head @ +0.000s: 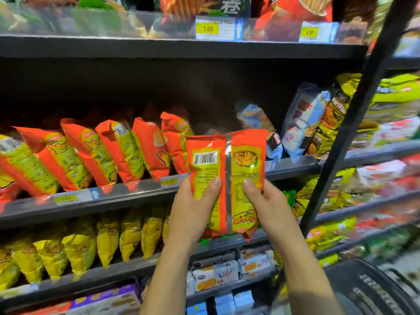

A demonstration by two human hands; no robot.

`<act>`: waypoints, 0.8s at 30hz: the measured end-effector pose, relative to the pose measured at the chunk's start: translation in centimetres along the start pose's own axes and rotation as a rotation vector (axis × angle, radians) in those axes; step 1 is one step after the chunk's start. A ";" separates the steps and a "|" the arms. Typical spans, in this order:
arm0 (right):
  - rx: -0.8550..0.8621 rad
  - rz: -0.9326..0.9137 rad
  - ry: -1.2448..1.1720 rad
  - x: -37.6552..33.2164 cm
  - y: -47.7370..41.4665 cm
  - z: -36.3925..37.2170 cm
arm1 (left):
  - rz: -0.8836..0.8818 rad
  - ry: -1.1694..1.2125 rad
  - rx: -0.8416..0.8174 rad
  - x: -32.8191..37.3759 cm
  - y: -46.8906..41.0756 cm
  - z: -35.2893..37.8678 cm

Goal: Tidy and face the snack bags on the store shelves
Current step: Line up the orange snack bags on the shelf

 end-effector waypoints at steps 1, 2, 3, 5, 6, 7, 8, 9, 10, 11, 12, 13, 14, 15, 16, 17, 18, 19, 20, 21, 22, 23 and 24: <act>0.014 0.016 -0.006 0.6 0.8 -0.8 | -0.009 -0.008 -0.021 -0.5 0.4 0.9; 0.026 0.030 -0.016 1.4 1.5 -1.7 | -0.019 -0.019 -0.043 -1.0 0.9 1.9; 0.041 0.048 -0.027 2.1 2.2 -2.6 | -0.032 -0.035 -0.064 -1.5 1.4 2.9; 0.079 0.070 -0.058 3.4 3.4 -4.6 | -0.067 -0.052 -0.092 -2.4 2.5 5.0; 0.096 0.078 -0.077 4.2 3.9 -5.7 | -0.086 -0.066 -0.101 -2.9 2.9 6.1; 0.109 0.096 -0.096 4.9 4.5 -6.8 | -0.101 -0.084 -0.111 -3.3 3.4 7.2; 0.127 0.110 -0.105 5.6 5.0 -8.1 | -0.113 -0.095 -0.124 -3.5 3.8 8.5; 0.143 0.129 -0.117 6.1 5.6 -9.3 | -0.125 -0.103 -0.141 -3.9 4.2 9.8; 0.162 0.137 -0.121 6.9 6.1 -10.7 | -0.135 -0.108 -0.158 -4.2 4.7 11.2; 0.184 0.152 -0.123 7.4 6.7 -12.2 | -0.143 -0.119 -0.174 -4.5 5.1 12.7; 0.207 0.162 -0.115 8.2 7.3 -13.8 | -0.148 -0.122 -0.189 -4.8 5.6 14.5; 0.229 0.176 -0.115 8.9 7.9 -15.5 | -0.152 -0.121 -0.206 -5.1 6.2 16.3; 0.244 0.180 -0.107 9.6 8.4 -17.4 | -0.155 -0.121 -0.224 -5.4 6.8 18.3; 0.259 0.190 -0.108 10.1 9.1 -19.2 | -0.154 -0.122 -0.247 -5.6 7.5 20.4; 0.273 0.198 -0.109 11.0 9.7 -21.2 | -0.153 -0.121 -0.270 -5.8 8.3 22.5; 0.286 0.214 -0.120 11.7 10.4 -23.2 | -0.159 -0.120 -0.293 -6.0 9.1 24.6; 0.303 0.223 -0.123 12.5 11.1 -25.3 | -0.168 -0.118 -0.313 -6.3 9.9 26.7; 0.314 0.236 -0.123 13.1 11.7 -27.2 | -0.182 -0.114 -0.328 -6.8 10.6 28.7; 0.323 0.244 -0.114 13.9 12.3 -29.1 | -0.197 -0.107 -0.341 -7.3 11.3 30.5; 0.334 0.261 -0.119 14.4 12.9 -30.8 | -0.208 -0.106 -0.354 -7.9 12.0 32.3; 0.344 0.271 -0.127 15.1 13.5 -32.4 | -0.215 -0.104 -0.364 -8.4 12.6 34.0; 0.354 0.286 -0.145 15.7 14.1 -33.9 | -0.222 -0.106 -0.372 -8.9 13.1 35.6; 0.368 0.292 -0.150 16.4 14.6 -35.5 | -0.226 -0.108 -0.383 -9.5 13.7 37.2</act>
Point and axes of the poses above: each hand's wrist, its own y-axis away from the middle knuckle, its own z-axis out of the palm, x = y × z, the point moved 7 cm from there along -y, towards the middle knuckle, and after that the axes turned 9 degrees about y, right-handed, at the moved point
